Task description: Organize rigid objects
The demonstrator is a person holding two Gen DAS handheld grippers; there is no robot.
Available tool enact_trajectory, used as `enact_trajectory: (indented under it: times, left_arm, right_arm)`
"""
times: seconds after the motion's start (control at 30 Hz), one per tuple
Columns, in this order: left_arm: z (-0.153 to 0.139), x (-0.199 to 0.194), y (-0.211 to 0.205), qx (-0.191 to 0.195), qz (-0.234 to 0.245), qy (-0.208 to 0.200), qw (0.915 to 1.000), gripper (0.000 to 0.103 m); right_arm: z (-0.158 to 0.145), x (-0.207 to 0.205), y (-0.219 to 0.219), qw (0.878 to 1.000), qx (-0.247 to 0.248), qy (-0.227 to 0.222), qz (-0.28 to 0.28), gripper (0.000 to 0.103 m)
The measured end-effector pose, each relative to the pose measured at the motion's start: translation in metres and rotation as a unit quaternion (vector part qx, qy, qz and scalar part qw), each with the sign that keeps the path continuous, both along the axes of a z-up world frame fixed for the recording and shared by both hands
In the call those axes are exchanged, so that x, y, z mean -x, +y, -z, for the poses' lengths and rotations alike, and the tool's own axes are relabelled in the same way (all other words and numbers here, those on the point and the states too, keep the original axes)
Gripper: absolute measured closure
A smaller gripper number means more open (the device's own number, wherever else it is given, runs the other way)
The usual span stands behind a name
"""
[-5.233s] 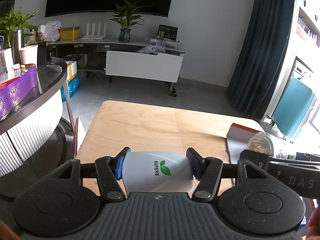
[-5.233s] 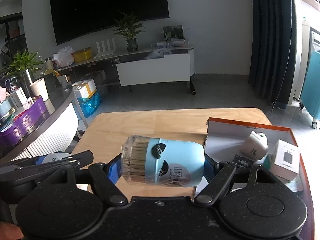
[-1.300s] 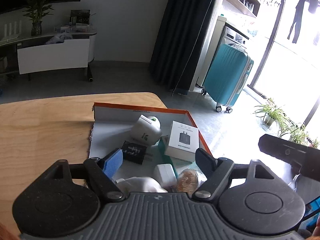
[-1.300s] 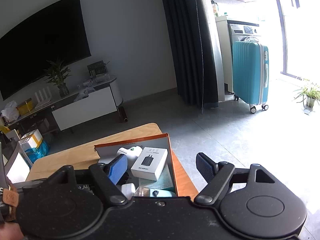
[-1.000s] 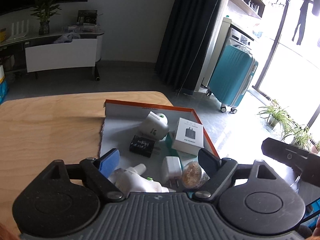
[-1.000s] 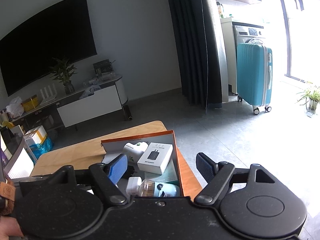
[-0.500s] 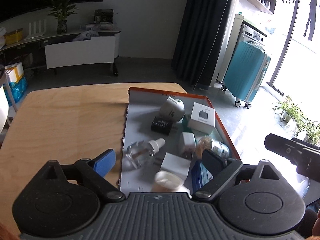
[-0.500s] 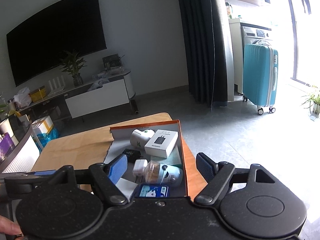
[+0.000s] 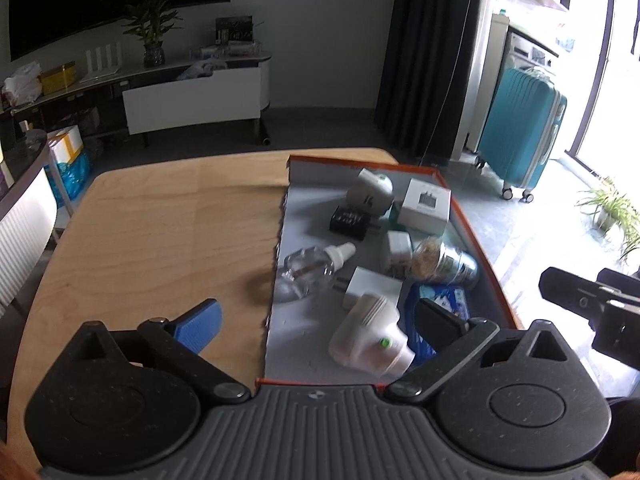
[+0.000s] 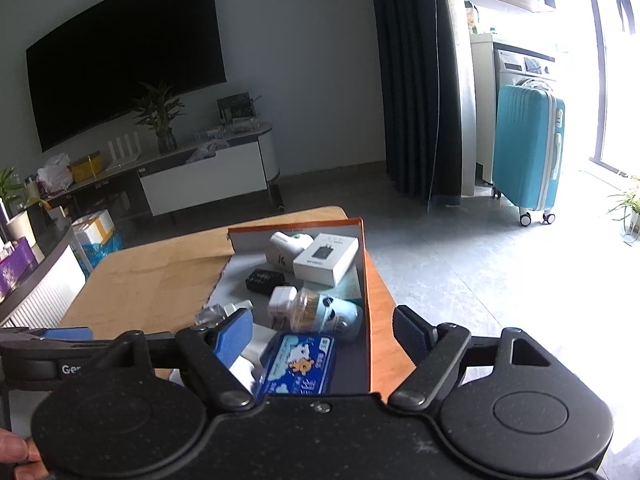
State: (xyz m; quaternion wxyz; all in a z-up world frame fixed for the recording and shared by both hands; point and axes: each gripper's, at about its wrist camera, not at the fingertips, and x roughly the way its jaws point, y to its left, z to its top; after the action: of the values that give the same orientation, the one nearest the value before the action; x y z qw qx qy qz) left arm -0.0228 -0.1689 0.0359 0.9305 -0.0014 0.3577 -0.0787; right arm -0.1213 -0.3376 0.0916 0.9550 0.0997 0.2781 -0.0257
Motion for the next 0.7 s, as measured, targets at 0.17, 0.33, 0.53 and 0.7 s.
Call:
enact_trajectory:
  times: [0.17, 0.33, 0.53, 0.7]
  left_arm:
    - [0.008, 0.006, -0.004, -0.010, 0.004, 0.009, 0.9999, 0.000]
    - [0.010, 0.008, -0.006, -0.019, 0.007, 0.009, 0.9998, 0.000]
    - [0.013, 0.009, -0.008, -0.018, 0.006, 0.014, 0.9997, 0.000]
    - [0.014, 0.009, -0.011, -0.019, 0.011, 0.017, 0.9996, 0.000]
  right_arm:
    - [0.007, 0.002, 0.001, 1.000, -0.003, 0.009, -0.002, 0.011]
    - [0.009, 0.002, 0.001, 1.000, -0.003, 0.015, -0.001, 0.011]
    - [0.013, 0.001, 0.003, 1.000, -0.005, 0.021, -0.003, 0.011]
    - [0.015, -0.001, 0.005, 1.000, -0.005, 0.027, -0.008, 0.011]
